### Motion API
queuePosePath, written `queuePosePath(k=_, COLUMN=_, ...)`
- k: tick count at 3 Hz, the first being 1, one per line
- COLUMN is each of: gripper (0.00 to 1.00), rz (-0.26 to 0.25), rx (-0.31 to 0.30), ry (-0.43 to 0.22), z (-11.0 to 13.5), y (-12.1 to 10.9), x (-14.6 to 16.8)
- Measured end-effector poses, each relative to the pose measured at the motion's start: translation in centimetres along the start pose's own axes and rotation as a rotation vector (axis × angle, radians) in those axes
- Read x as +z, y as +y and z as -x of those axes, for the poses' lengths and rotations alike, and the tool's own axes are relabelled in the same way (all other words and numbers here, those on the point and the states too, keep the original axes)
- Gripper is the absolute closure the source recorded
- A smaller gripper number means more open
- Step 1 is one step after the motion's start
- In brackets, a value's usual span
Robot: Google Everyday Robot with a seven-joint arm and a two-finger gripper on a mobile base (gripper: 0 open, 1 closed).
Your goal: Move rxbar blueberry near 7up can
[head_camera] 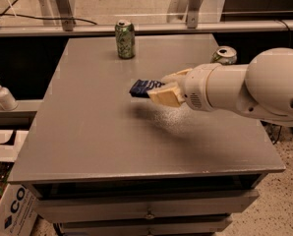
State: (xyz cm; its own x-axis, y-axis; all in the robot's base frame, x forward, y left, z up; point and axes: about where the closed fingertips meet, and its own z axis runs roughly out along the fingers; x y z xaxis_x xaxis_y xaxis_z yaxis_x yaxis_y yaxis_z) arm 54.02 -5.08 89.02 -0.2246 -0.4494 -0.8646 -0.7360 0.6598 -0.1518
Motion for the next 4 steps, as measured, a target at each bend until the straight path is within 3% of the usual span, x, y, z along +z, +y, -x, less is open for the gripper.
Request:
queuePosePath(k=1, gripper=1.0, rz=-0.089, rx=0.01, ry=0.019, z=-1.4, y=-3.6, x=-0.9)
queuePosePath(k=2, gripper=1.0, rz=-0.18, rx=0.053, ry=0.054, z=-4.3, y=-7.2, x=-2.4)
queuePosePath(k=4, gripper=1.0, rz=-0.308, rx=0.133, ry=0.122, z=-9.7, y=-11.5, x=-5.7)
